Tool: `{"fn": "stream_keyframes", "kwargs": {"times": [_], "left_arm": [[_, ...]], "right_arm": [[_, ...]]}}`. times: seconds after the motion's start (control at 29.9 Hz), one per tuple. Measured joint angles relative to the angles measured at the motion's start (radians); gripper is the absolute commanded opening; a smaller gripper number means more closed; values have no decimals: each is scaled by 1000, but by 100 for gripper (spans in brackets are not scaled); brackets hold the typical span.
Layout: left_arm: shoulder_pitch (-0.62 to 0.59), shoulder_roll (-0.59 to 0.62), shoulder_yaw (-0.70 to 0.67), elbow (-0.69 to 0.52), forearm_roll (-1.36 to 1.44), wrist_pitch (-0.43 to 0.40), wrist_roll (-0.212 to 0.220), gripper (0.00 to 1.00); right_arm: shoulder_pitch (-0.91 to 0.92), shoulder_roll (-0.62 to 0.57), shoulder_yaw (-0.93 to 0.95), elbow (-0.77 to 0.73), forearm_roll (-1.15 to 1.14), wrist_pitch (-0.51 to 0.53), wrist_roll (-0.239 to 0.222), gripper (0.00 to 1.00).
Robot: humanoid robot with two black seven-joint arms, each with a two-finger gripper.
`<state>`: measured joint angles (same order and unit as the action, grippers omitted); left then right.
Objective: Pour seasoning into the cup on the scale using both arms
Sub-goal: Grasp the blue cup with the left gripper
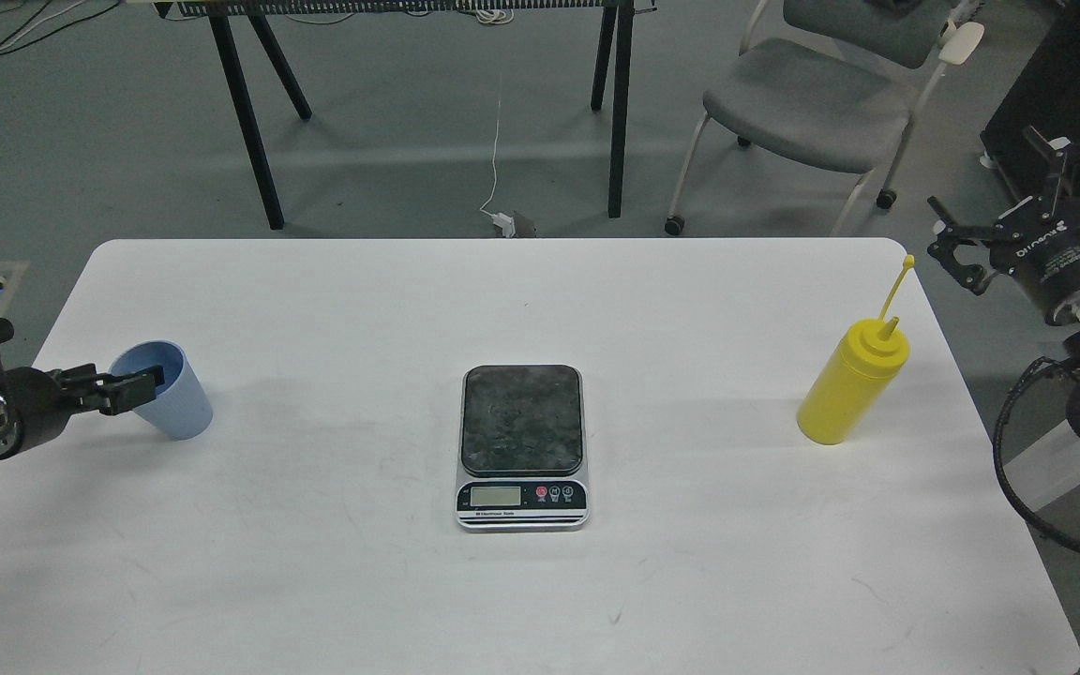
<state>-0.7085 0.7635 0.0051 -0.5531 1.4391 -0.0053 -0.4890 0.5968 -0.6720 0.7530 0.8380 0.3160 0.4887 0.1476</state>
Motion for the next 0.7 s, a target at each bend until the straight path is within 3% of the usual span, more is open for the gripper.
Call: {"fn": "stream_keyframes", "kwargs": {"times": [0.07,0.2,0.47,0.7], "left_arm": [[0,1,51,2,5,24,0,10],[-9,1,124,13,5,64,0,7],[-24,-1,130,23,-10,69,0,0],[-36,-2,133,24,-7,67,0,0]], "right_arm": [[-1,1,0,0,0,0,1,100],[-1,3,-1,1,0,0,1,100],[-3,9,-2,2,0,0,1,100],[-3,9,-2,3,0,0,1,100]]}}
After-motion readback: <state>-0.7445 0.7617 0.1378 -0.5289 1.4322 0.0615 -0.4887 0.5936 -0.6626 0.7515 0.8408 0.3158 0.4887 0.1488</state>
